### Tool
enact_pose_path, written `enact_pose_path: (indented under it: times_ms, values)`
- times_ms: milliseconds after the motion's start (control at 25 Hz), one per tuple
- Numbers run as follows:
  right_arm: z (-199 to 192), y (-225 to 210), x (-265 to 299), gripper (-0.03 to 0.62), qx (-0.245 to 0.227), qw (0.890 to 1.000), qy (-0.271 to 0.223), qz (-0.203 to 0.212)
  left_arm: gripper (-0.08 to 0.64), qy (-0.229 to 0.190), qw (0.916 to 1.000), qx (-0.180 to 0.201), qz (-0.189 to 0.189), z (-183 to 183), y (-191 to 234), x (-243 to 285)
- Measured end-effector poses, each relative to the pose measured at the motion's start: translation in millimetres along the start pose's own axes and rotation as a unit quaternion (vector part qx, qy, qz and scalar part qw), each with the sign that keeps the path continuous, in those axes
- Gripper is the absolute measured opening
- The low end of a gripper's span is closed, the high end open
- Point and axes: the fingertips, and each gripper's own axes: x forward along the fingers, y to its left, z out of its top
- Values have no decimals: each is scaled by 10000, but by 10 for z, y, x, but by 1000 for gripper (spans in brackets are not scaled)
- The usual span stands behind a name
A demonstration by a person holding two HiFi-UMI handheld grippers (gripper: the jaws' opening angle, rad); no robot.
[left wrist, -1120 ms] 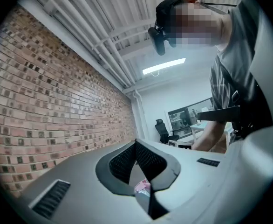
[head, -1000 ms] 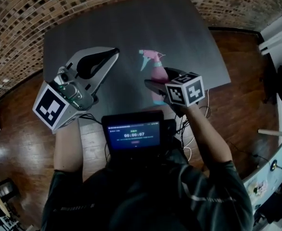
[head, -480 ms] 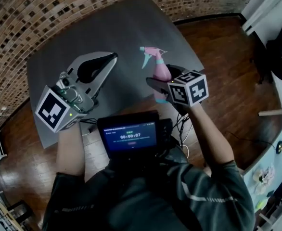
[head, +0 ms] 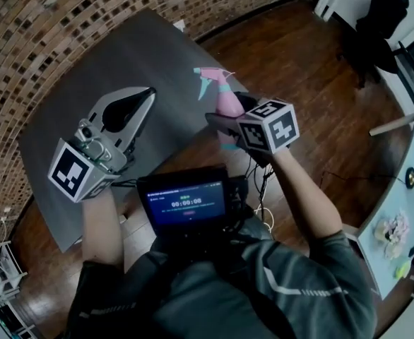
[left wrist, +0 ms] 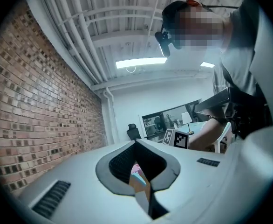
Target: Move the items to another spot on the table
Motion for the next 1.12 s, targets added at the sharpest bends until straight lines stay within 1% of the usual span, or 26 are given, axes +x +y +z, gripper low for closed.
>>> enact_pose_path:
  times_ms: [160,320,440,560,680,800,960,1120]
  values:
    - [3,-409,-310,382,206,9991,-182,-315,-3,-30,9992,-27,-399,-37,-48,456]
    - [24,-694,-557,382,383,9969,-330,-597,-3,-136,9977,-30,-667,-38,-55,782]
    - [-23,-874,-722,382,452,9954,-363,-758,-3,-218,9958,-52,-886,-54,-116,1010]
    - [-5,-1121,-805,382,518,9943,-421,-836,-3,-260,9942,-80,-1041,-113,-110,1276]
    - [62,-1389,-782,381,524,9940,-431,-856,-3,-266,9942,-96,-1038,-208,23,1543]
    - [216,-1662,-707,382,453,9946,-427,-835,-3,-301,9951,-117,-936,-301,249,1758]
    - [460,-2003,-604,382,375,9961,-369,-703,-3,-420,9957,-82,-822,-335,515,2057]
    - [837,-2323,-391,382,182,9982,-248,-512,-3,-370,9975,-82,-600,-418,909,2250]
